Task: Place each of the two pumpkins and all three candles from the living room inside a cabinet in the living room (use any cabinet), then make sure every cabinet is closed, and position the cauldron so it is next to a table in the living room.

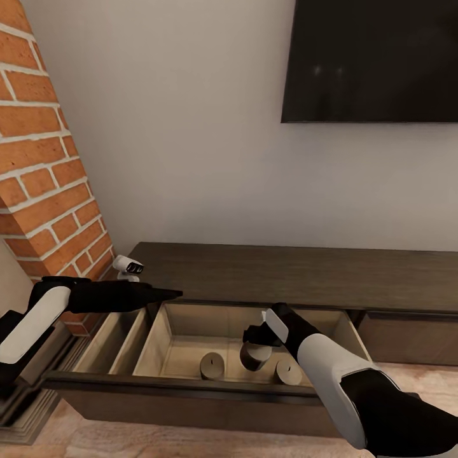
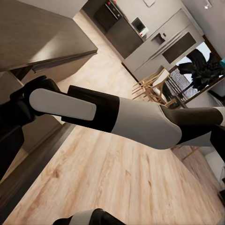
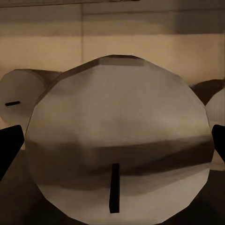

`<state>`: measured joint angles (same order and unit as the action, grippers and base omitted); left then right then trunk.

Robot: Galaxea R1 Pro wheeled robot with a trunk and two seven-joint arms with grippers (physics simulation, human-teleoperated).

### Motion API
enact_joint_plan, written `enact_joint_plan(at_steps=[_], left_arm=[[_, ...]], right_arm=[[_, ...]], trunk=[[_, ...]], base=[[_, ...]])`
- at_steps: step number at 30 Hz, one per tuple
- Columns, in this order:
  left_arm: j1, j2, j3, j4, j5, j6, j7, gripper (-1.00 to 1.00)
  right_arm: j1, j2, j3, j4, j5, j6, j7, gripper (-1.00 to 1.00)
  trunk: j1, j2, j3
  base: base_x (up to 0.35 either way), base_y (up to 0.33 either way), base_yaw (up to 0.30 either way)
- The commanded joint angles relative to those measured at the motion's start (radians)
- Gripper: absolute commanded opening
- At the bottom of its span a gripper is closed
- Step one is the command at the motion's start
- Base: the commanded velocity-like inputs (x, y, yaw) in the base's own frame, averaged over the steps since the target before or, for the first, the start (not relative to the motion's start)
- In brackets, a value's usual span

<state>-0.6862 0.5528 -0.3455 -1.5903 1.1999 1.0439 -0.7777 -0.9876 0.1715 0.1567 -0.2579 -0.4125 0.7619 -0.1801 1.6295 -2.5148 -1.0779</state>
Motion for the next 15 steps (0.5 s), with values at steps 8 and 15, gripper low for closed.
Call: enact_joint_plan(at_steps=[8,15], left_arm=[[-0.001,0.001,-0.001,0.000,0.001,0.003,-0.003,1.00],[-0.001,0.001,-0.001,0.000,0.001,0.003,-0.003,1.00]], right_arm=[[0.000,0.000,0.010,0.013,-0.004,-0.054,-0.011,-1.00],[0.000,0.001,0.016,0.021,-0.001,-0.066,-0.026,-1.00]], trunk=[[0.001,-0.001,-0.013],[0.002,-0.002,-0.020]], base=[[0.000,0.000,0.000],[0.000,0.000,0.000]])
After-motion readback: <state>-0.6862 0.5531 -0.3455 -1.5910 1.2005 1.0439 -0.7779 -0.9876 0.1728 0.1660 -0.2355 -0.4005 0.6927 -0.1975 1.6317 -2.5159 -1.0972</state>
